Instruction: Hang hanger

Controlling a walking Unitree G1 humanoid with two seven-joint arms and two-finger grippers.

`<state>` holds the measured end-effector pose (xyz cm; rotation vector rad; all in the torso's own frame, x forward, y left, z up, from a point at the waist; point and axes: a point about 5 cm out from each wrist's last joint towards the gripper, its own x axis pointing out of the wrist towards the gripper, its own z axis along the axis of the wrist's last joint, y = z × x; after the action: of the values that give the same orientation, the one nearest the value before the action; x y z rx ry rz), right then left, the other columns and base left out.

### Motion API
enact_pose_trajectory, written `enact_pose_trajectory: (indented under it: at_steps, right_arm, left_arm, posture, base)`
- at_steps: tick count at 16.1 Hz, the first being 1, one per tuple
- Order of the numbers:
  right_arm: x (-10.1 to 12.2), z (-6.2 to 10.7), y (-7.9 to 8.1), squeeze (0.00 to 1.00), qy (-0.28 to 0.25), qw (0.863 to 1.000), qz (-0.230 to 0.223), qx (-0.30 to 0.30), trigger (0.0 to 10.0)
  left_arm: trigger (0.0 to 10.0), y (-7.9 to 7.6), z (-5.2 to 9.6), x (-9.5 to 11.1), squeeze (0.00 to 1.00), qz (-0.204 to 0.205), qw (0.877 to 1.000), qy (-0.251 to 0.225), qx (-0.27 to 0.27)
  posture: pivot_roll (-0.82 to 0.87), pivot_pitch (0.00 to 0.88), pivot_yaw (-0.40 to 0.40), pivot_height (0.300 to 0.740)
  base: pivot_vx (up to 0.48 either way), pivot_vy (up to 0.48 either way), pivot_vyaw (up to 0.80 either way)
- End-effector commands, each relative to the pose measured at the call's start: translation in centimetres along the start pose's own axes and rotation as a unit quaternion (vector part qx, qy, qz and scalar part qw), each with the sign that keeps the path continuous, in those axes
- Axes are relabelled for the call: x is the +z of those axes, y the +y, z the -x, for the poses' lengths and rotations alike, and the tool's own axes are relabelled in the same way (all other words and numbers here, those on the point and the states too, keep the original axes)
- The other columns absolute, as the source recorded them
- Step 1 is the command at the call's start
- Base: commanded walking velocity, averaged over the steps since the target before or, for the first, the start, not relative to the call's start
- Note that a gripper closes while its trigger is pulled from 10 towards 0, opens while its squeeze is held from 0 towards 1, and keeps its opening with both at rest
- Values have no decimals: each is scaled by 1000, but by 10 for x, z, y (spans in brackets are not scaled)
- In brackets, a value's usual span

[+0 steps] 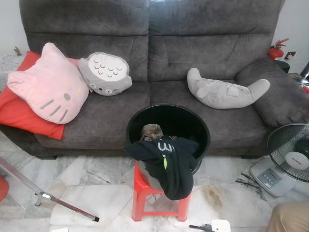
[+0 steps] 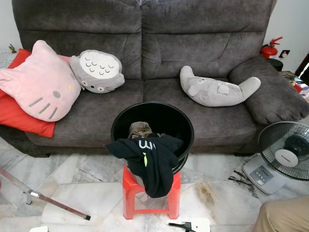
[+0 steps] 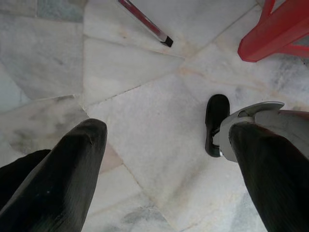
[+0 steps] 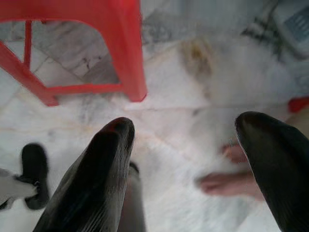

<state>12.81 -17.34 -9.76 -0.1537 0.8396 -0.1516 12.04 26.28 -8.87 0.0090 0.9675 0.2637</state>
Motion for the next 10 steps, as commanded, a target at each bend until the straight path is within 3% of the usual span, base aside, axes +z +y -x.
enact_pose_trajectory:
  at_steps: [1,3,4,5,6,7,8,10]
  right_arm:
    - [-1,2,-2,0,-11,1000,-2,-16,10000]
    - [1,3,-2,0,-26,999,-5,-26,10000]
    - [44,12,-63,0,-247,961,89,-91,10000]
    - [51,16,-70,0,-284,947,110,-101,10000]
    - [70,27,-73,0,-326,925,154,-123,10000]
    - [75,30,-67,0,-306,948,31,-86,10000]
    - [77,30,-72,0,-306,948,12,-86,10000]
    - [79,33,-79,0,-327,939,23,-104,10000]
  left_arm:
    - [10000,1,1,-4,0,-1,1000,14,3]
    - [10000,3,1,-5,0,-3,1000,18,5]
    - [10000,4,1,-7,0,-2,1000,19,7]
    - [10000,5,2,-8,0,-1,1000,22,8]
    - [10000,6,3,-10,0,-2,1000,24,10]
    - [10000,7,3,-12,0,0,1000,26,12]
    - [10000,8,4,-13,0,0,1000,27,12]
    - [10000,8,4,-12,0,1,1000,26,13]
  posture:
    - [-2,0,16,740]
    - [-6,0,19,740]
    - [-6,0,18,740]
    - [-7,0,17,740]
    - [-8,0,15,740]
    - [-13,0,15,740]
    - [-15,0,15,740]
    - [-16,0,15,740]
  base:
    - [0,0,0]
    - [0,0,0]
    - [0,0,0]
    - [0,0,0]
    - [0,0,0]
    - [0,0,0]
    - [0,0,0]
    - [0,0,0]
